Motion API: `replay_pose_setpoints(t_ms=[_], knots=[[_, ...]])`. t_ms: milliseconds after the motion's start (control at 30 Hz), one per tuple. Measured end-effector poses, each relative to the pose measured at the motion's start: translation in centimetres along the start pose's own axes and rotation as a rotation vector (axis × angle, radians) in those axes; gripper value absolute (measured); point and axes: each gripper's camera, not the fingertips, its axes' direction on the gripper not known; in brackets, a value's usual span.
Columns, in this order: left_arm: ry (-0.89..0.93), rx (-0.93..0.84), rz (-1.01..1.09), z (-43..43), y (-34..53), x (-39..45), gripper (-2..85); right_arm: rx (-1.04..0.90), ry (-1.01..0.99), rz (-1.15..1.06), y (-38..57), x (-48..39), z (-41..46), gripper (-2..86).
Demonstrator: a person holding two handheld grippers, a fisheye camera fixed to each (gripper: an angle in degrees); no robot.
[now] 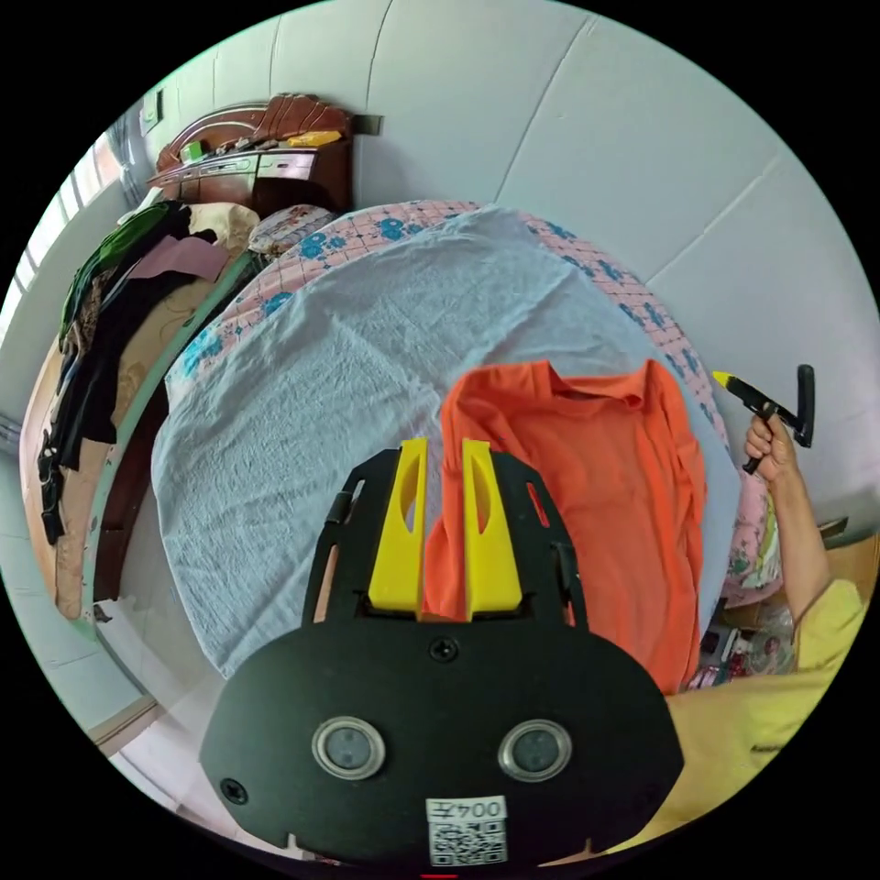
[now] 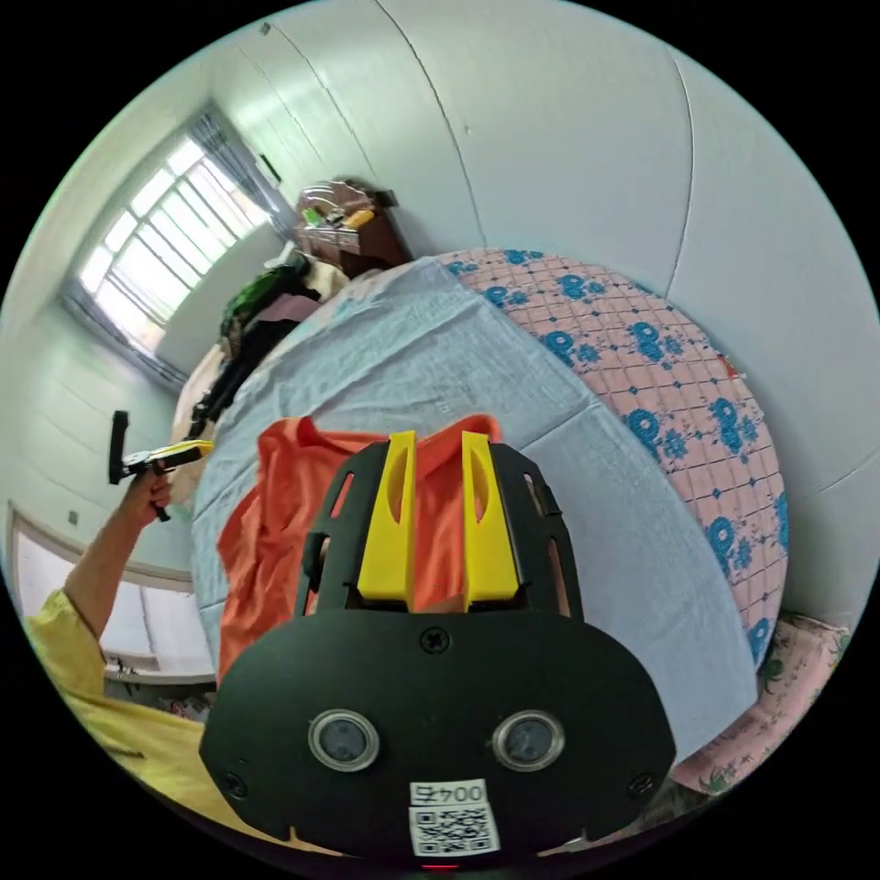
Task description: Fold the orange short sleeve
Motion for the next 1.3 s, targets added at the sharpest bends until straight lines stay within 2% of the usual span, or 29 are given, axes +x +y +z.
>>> replay_pose_setpoints(t_ms=[167,267,400,633,867,1100,1167,1300], knots=[[-0.078,0.045,0.077,-0.3,15.0,0.8,8.1,-0.060,-0.249,-0.073,11.6,-3.8,-0.7,9.5],[-0.102,0.083,0.034,0.5,19.8,0.1,9.5,-0.116,-0.299,-0.064,16.4,-5.7,0.7,10.0],[-0.087,0.092,0.002,1.9,21.2,-2.1,11.4,-0.156,-0.321,-0.066,18.0,-8.5,2.3,10.1],[0.003,0.109,0.017,3.8,22.2,-7.9,12.3,-0.142,-0.151,-0.293,11.3,-18.5,5.3,10.1],[0.162,0.096,-0.060,3.9,24.2,-14.7,12.3,-0.287,0.090,-0.526,3.9,-29.7,16.6,10.7],[0.363,0.059,-0.243,4.5,25.7,-20.3,12.7,-0.356,0.167,-0.528,0.5,-34.0,21.5,11.4],[0.484,0.052,-0.363,5.5,26.3,-22.6,13.1,-0.394,0.198,-0.519,-0.1,-34.3,22.5,11.7],[0.538,0.017,-0.451,6.9,27.3,-24.6,13.3,-0.421,0.219,-0.512,-0.9,-34.3,23.2,11.4]])
